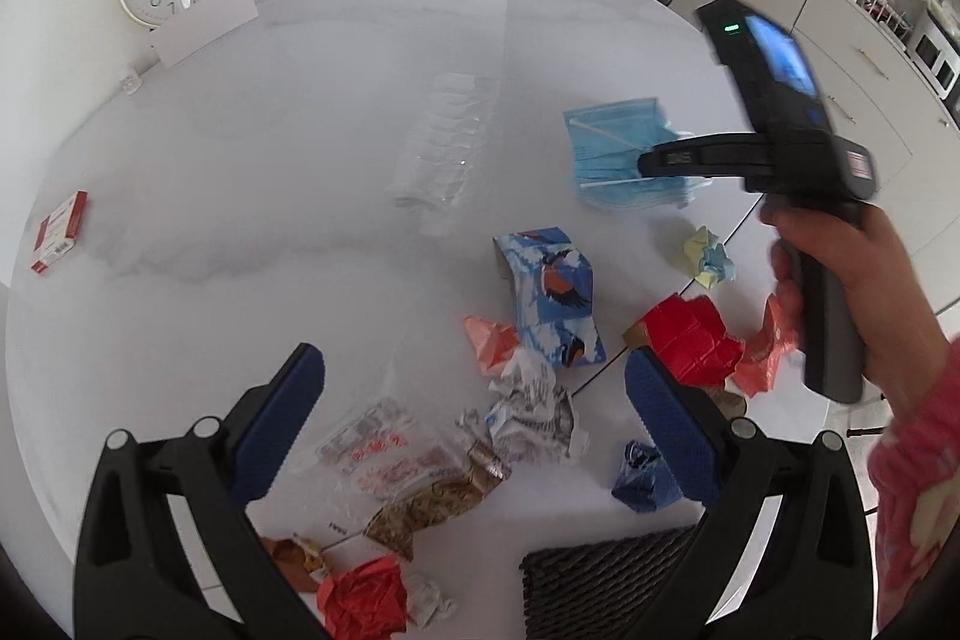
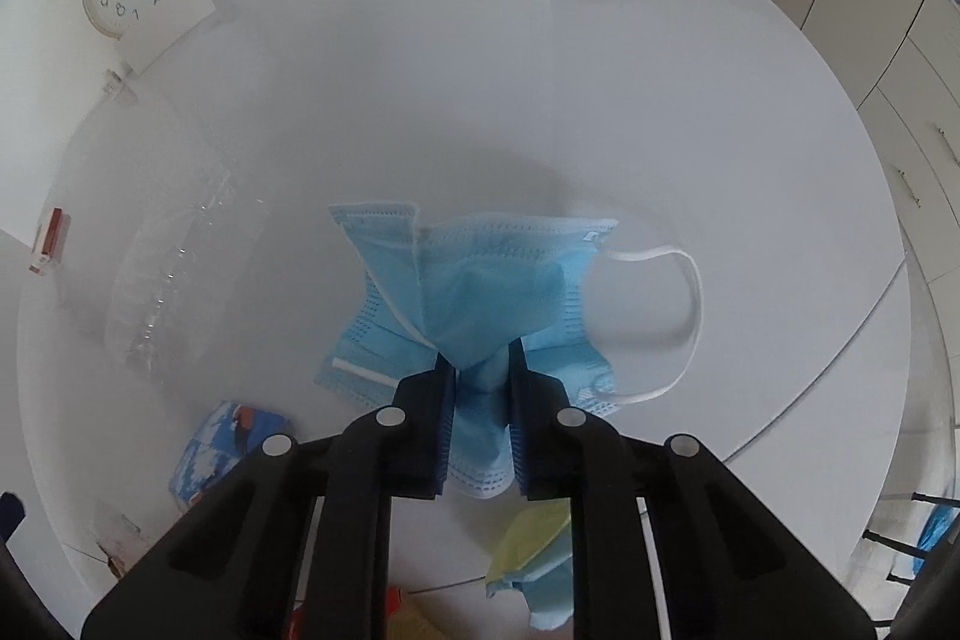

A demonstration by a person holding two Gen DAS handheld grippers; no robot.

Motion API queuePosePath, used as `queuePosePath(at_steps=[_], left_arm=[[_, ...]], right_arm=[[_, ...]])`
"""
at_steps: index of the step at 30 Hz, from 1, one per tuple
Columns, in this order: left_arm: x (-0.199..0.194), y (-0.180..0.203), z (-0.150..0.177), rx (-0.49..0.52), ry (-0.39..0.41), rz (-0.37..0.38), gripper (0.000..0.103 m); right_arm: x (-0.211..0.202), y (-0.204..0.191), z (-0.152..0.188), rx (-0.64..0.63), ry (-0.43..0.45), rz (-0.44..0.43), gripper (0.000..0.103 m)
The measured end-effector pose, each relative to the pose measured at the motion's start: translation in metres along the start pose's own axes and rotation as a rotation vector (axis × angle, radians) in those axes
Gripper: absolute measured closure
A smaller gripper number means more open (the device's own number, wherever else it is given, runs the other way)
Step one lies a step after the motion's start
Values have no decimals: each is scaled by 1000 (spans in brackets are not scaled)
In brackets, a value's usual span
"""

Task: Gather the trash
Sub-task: 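Grasp the blue face mask with the right tool while the left tool grasps the bird-print tissue box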

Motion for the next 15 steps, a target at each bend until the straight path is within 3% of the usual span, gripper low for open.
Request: queuePosePath(at_steps=[7, 12, 15], left_arm=[[46, 23, -18, 55, -86, 18, 7], [93, 42, -24, 76, -169, -31, 7], [120, 50, -22, 102, -217, -78, 18]], right_arm=[[-94, 20, 28, 74, 148, -9, 86], [-141, 36, 68, 136, 203, 24, 85], [-158, 41, 97, 174, 212, 47, 84]])
Point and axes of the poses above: each gripper's, at about its wrist camera, not at the fingertips, and x roughly the way its jaws point, y to its right, z to its underside, the point moved 7 cm from there along x, roughly the way its jaws point, and after that the axes turned 14 degrees about -x, right-handed, at the moved point
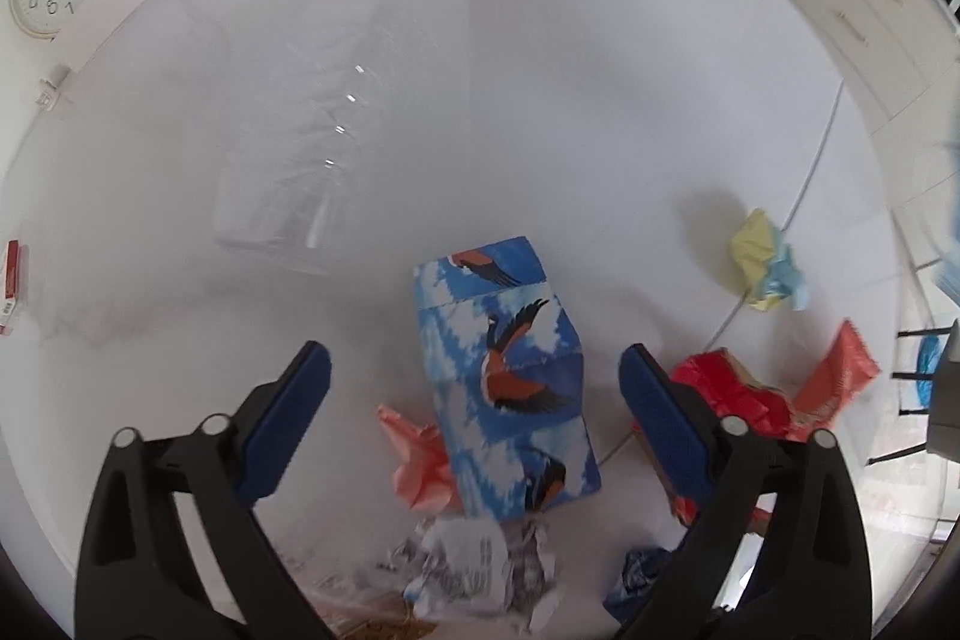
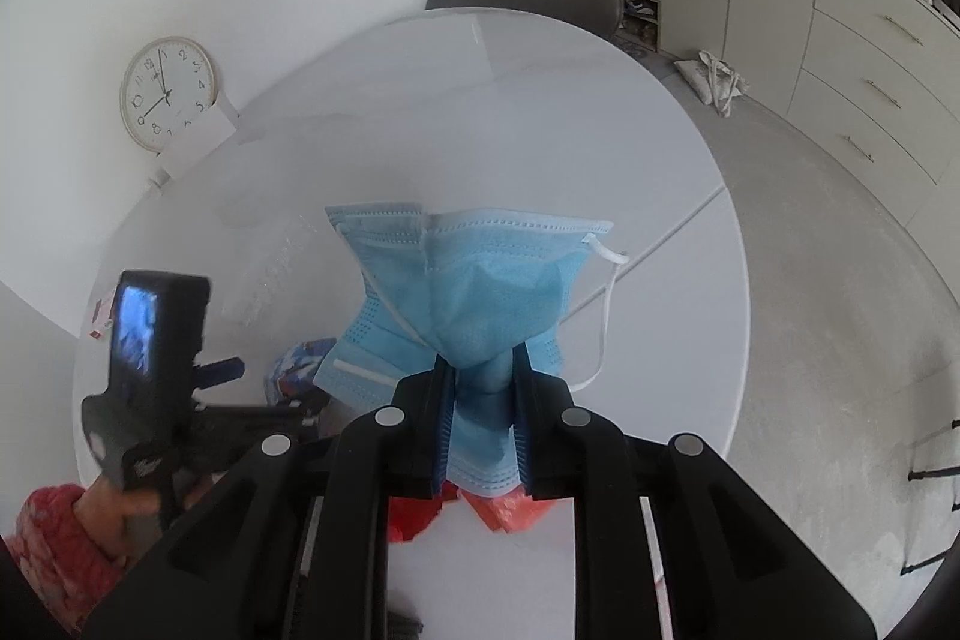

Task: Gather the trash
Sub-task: 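Grasp the blue face mask with the right tool while the left tool grasps the bird-print tissue box, then carry the mask and box to the wastebasket and open both tools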

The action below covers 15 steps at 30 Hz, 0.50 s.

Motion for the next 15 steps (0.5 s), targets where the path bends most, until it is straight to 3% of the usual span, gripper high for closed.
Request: queuePosePath(at_steps=[5, 10, 15], left_arm=[[18, 2, -2, -40, -50, 10, 55], [2, 4, -7, -63, 18, 38, 55], [-44, 6, -7, -98, 97, 111, 55]], right_arm=[[-38, 19, 38, 58, 2, 38, 84], [-70, 41, 72, 109, 18, 84, 84], [-94, 73, 124, 161, -25, 157, 84]])
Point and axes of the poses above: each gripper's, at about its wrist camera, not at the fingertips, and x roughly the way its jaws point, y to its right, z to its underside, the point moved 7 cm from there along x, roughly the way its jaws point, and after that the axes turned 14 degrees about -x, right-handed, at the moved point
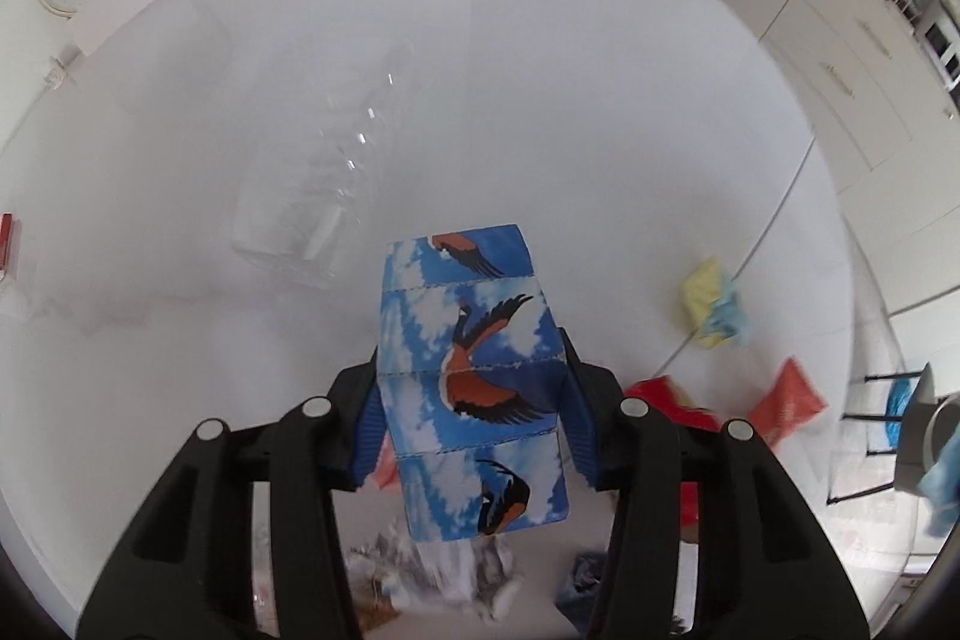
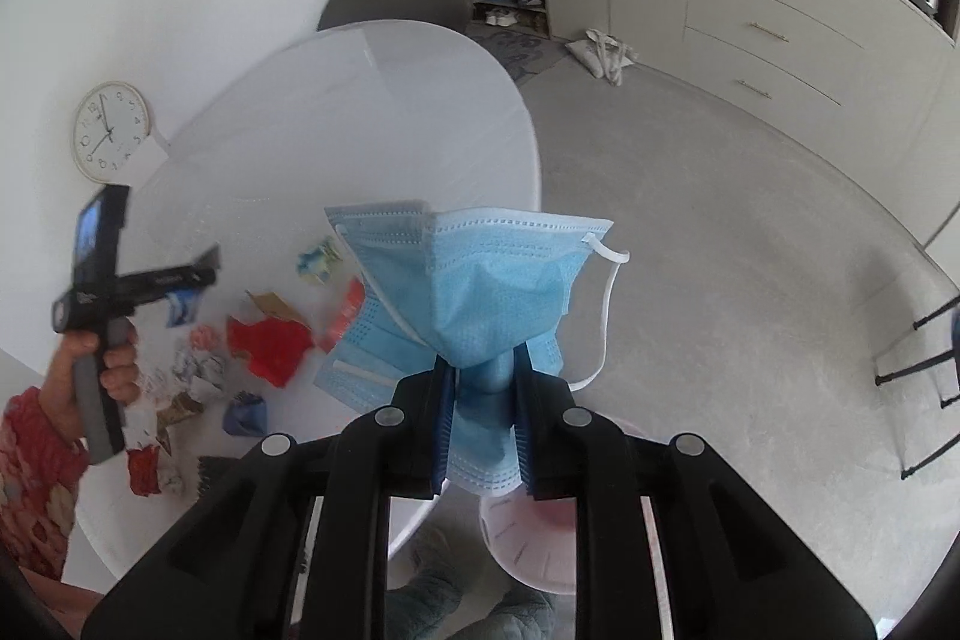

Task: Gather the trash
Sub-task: 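Carry the mask and box to the wastebasket and open both tools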

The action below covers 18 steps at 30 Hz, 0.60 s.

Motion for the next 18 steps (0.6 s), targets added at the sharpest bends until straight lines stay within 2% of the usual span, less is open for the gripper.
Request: queuePosePath(at_steps=[3, 7, 12, 13, 14, 16, 18], left_arm=[[-43, 4, 5, -12, 57, 48, 55], [-90, 26, 29, 37, 88, 100, 55], [-109, 76, 91, 136, 24, 178, 55], [-111, 86, 104, 161, 12, 186, 55], [-113, 95, 116, 190, 3, 193, 55], [-110, 117, 143, 257, -11, 195, 55], [-101, 134, 162, 303, -39, 190, 55]], right_arm=[[19, 25, 43, 33, -88, 42, 83], [81, 49, 122, 106, -245, 0, 83], [167, 53, 199, 106, -405, -34, 81], [180, 53, 210, 111, -425, -44, 72], [191, 53, 219, 117, -443, -54, 54], [203, 53, 229, 119, -458, -54, 33], [204, 57, 234, 110, -465, -62, 31]])
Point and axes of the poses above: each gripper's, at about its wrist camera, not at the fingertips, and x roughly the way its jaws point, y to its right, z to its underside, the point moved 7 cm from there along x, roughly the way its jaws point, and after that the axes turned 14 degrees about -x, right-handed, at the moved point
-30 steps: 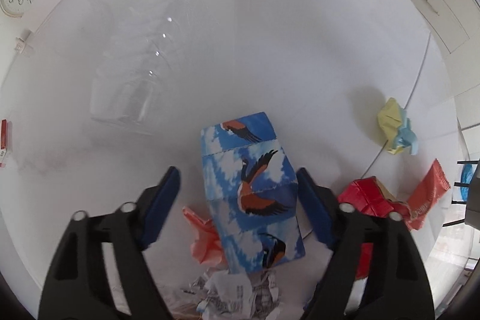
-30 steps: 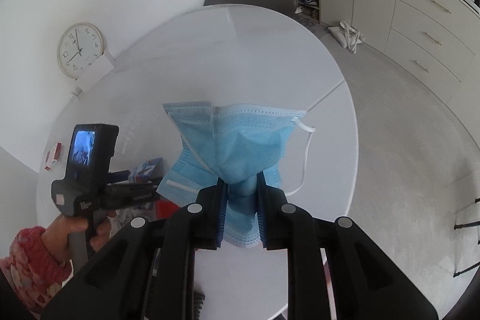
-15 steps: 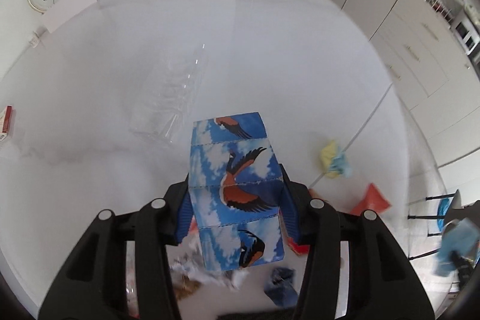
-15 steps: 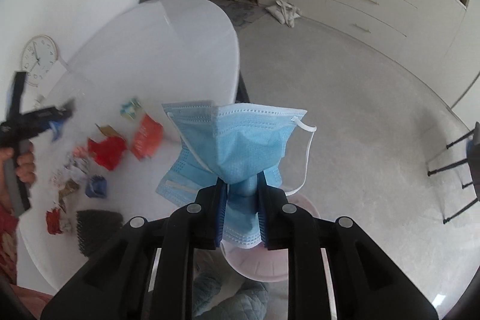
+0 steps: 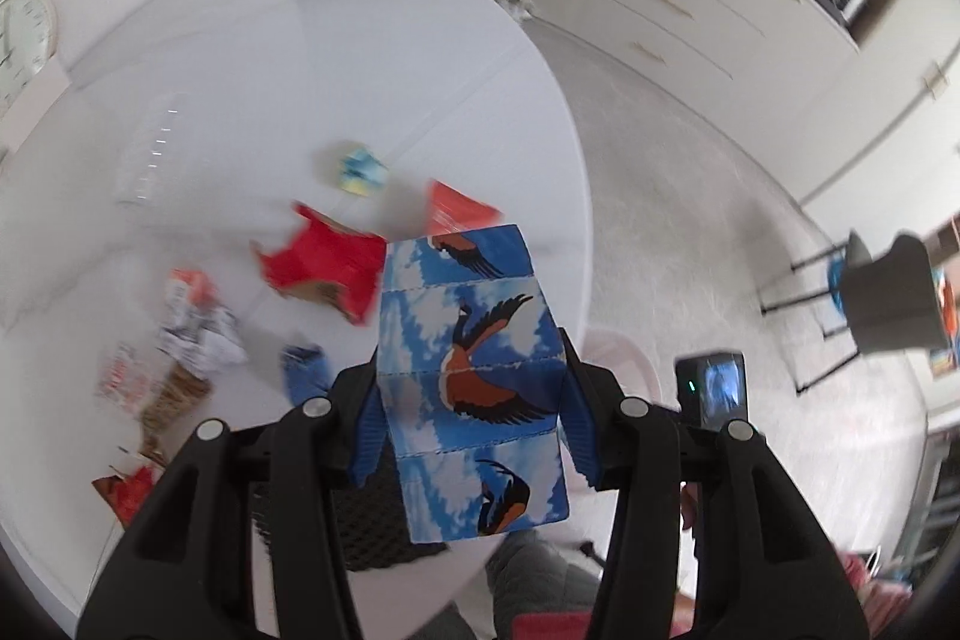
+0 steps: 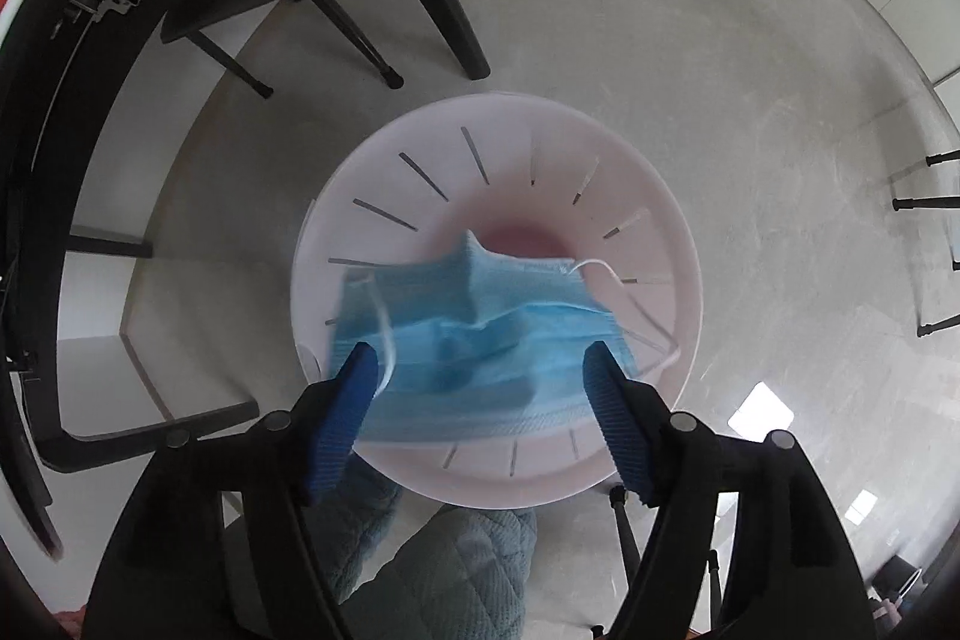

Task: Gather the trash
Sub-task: 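Carry the mask and box to the wastebasket and open both tools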

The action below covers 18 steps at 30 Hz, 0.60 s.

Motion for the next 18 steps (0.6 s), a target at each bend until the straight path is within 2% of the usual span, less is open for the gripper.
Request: queuePosePath(at_steps=[3, 5, 9, 11, 14, 18], left_arm=[[12, 26, 27, 34, -47, 13, 55], [22, 43, 44, 65, -65, 22, 55], [49, 79, 70, 133, -101, 27, 55], [64, 94, 77, 143, -134, 33, 55], [89, 108, 93, 160, -171, 29, 55], [118, 125, 104, 191, -199, 17, 55]], right_arm=[[-22, 11, 6, -6, 17, 6, 24], [-49, 21, 7, -2, 65, 21, 16], [-111, 45, 10, 14, 159, 51, 14], [-140, 57, 9, 28, 205, 81, 8], [-170, 76, 7, 55, 254, 107, 6], [-192, 87, 8, 83, 286, 100, 6]])
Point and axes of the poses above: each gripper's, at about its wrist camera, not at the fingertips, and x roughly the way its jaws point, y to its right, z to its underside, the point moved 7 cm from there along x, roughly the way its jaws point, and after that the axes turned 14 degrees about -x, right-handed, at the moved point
